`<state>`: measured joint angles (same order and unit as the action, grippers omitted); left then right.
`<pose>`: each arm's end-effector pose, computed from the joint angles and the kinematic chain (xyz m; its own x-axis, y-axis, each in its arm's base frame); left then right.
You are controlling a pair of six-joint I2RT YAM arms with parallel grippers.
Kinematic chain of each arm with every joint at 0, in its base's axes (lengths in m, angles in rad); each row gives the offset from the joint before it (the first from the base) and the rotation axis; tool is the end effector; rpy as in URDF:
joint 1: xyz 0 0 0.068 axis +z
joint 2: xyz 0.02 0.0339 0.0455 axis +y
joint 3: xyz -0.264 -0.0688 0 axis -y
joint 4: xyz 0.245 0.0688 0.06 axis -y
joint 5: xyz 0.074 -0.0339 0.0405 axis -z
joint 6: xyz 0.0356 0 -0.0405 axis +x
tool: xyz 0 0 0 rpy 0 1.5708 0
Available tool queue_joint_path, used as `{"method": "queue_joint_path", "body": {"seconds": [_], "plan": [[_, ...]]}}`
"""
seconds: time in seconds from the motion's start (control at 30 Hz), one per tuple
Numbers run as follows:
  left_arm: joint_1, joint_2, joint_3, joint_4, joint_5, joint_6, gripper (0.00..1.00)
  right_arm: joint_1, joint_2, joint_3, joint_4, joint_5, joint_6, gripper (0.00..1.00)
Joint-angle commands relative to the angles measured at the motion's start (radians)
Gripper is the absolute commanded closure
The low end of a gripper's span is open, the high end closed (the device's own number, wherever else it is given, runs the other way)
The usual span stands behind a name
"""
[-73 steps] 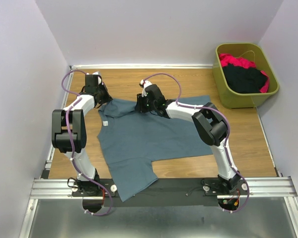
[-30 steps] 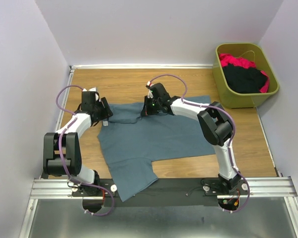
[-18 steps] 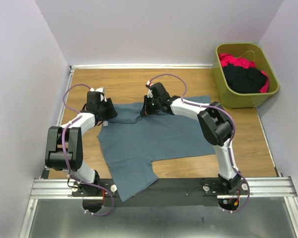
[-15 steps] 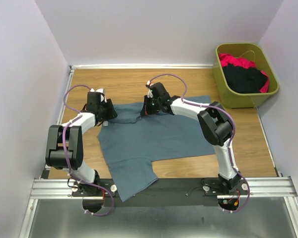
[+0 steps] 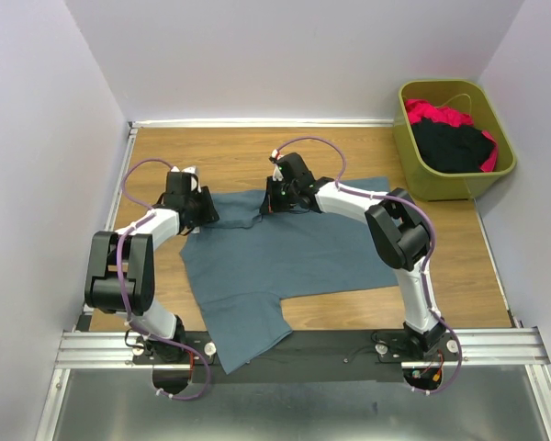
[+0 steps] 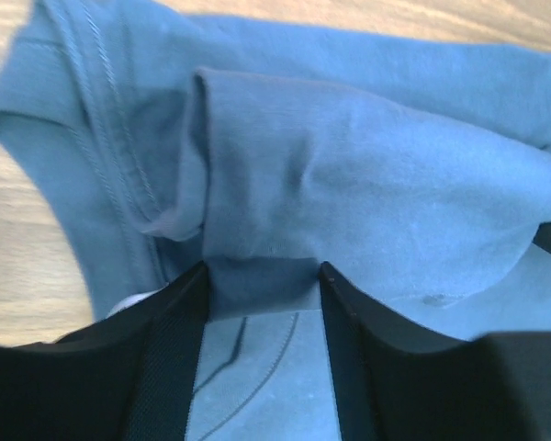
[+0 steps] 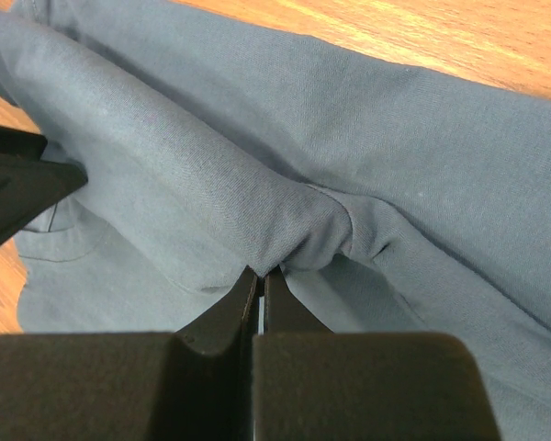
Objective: Fold and stack the t-shirts
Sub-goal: Fold the tshirt
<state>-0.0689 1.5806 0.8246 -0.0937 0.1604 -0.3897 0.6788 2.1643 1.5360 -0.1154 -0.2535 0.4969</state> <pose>0.3129 -0.0273 0.1711 -0.7589 -0.3236 -0.5651 -0.1245 0.9239 -0.3618 0.3687 0.3089 0.1635 -0.8214 -0.0697 -0.5660 -0.4094 0.7631 0.5001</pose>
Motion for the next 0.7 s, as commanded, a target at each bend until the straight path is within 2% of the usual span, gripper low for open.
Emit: {"method": "queue_joint_path", "body": {"seconds": [0.0, 0.1, 0.2, 0.27, 0.3, 0.33, 0.43, 0.67], "plan": [[-0.015, -0.027, -0.013, -0.021, -0.01, -0.02, 0.46, -0.005, 0.012, 0.018, -0.018, -0.01, -0.008, 0.93], [-0.022, -0.044, -0.022, -0.023, -0.013, -0.029, 0.57, -0.004, 0.012, 0.018, -0.018, -0.01, -0.006, 0.93], [-0.025, -0.047, -0.018, -0.035, -0.007, -0.032, 0.72, -0.005, 0.011, 0.016, -0.017, -0.013, -0.004, 0.88], [-0.028, -0.06, -0.012, -0.043, 0.001, -0.037, 0.86, -0.005, 0.005, 0.012, -0.018, -0.02, -0.004, 0.78], [-0.029, -0.073, -0.005, -0.055, 0.004, -0.037, 0.87, -0.004, -0.001, 0.006, -0.018, -0.023, -0.006, 0.67], [-0.031, -0.082, -0.001, -0.064, 0.008, -0.043, 0.93, -0.004, -0.014, -0.007, -0.018, -0.026, -0.009, 0.62], [-0.037, -0.119, 0.018, -0.09, 0.018, -0.051, 0.95, -0.002, -0.037, -0.031, -0.018, -0.024, -0.008, 0.53], [-0.04, -0.183, 0.044, -0.133, 0.039, -0.074, 0.96, -0.001, -0.066, -0.089, 0.003, -0.026, -0.011, 0.53]]}}
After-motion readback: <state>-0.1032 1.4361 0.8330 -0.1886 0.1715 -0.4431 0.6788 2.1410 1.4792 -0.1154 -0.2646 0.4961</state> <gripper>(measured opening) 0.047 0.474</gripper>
